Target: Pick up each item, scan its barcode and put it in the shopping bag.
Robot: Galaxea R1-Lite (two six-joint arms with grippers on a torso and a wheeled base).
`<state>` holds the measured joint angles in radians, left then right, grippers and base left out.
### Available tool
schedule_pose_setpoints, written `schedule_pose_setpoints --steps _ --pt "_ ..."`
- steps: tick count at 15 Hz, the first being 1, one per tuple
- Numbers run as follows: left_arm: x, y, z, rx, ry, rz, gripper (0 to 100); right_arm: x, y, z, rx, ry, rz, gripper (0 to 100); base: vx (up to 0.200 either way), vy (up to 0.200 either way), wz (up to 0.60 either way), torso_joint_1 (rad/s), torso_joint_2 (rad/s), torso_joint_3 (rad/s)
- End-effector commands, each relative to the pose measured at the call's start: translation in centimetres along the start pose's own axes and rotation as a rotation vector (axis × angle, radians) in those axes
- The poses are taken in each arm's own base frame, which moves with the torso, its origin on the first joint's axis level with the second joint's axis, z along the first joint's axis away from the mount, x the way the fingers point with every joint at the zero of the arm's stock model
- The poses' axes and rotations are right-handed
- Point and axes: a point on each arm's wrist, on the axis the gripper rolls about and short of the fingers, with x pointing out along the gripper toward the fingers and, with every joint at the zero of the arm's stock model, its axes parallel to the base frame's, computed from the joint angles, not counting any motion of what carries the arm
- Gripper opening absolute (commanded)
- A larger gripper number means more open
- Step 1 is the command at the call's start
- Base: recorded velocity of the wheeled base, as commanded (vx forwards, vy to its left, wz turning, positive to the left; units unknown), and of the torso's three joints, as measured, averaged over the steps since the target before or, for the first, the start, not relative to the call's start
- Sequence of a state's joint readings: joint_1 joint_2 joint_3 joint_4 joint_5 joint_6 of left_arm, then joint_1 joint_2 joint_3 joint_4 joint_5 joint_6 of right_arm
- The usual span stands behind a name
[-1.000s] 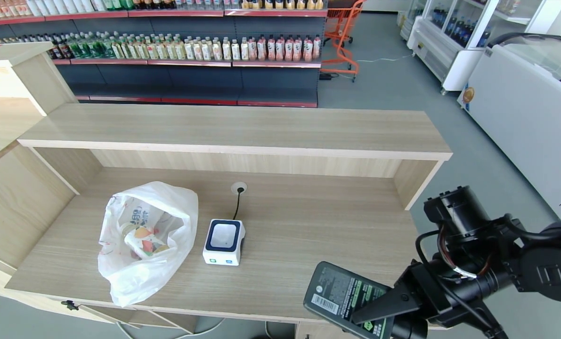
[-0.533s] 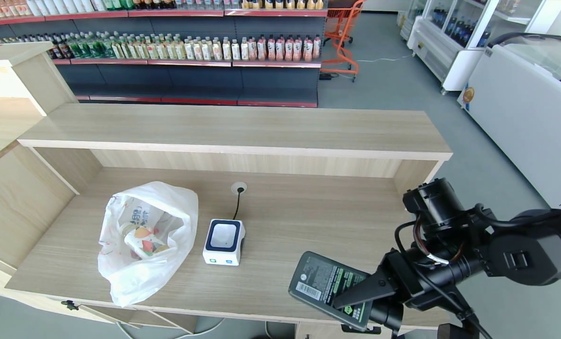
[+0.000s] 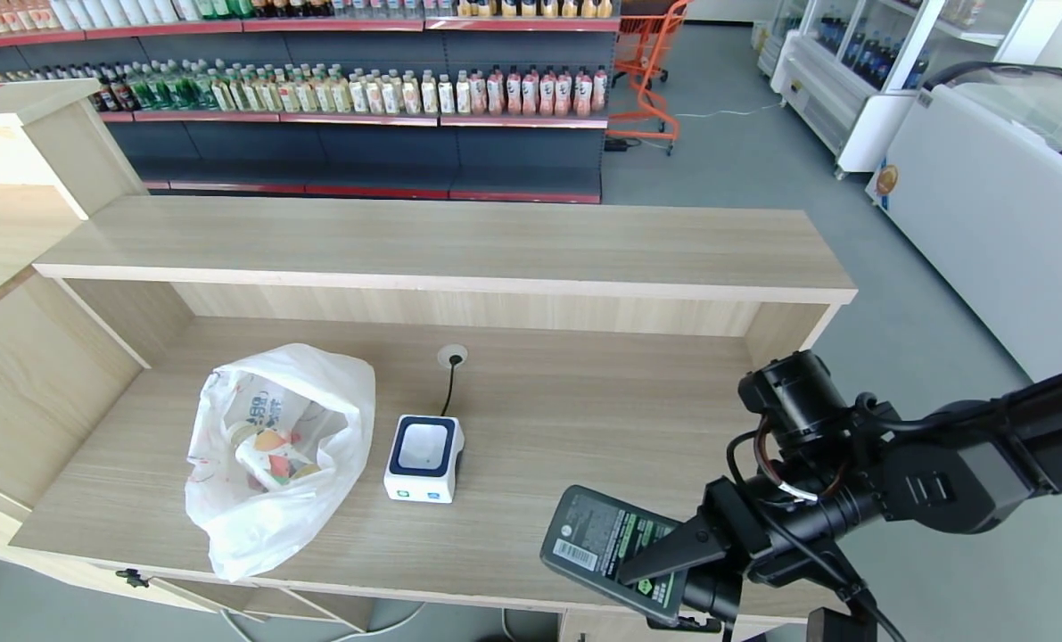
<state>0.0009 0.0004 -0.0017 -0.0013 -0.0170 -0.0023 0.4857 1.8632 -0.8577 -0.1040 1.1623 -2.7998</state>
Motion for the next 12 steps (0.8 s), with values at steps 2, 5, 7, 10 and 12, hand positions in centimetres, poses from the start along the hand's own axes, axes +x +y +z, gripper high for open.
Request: schedule_pose_setpoints --steps 2,5,7,10,12 --pt "0.0 0.0 0.0 -0.001 -0.001 0.001 100 0.1 0.19 0.01 -0.074 -0.003 0.0 0 0.0 0.0 0.0 0.0 0.0 0.0" --pt "0.0 0.0 0.0 -0.001 -0.001 0.001 100 0.13 0.15 -0.02 -0.076 -0.004 -0.001 0 0.0 0.0 0.0 0.0 0.0 0.0" --pt "0.0 0.0 0.0 -0.001 -0.001 0.002 100 0.3 0.18 -0.09 -0.076 -0.008 -0.002 0 0.0 0.0 0.0 0.0 0.0 0.0" --pt "0.0 0.0 0.0 -0.001 -0.001 0.001 100 0.9 0.13 -0.1 -0.072 -0.029 -0.009 0 0.0 0.0 0.0 0.0 0.0 0.0" --pt "0.0 0.0 0.0 -0.001 -0.001 0.001 100 1.0 0.33 -0.2 -0.065 -0.032 -0.008 0 0.0 0.0 0.0 0.0 0.0 0.0"
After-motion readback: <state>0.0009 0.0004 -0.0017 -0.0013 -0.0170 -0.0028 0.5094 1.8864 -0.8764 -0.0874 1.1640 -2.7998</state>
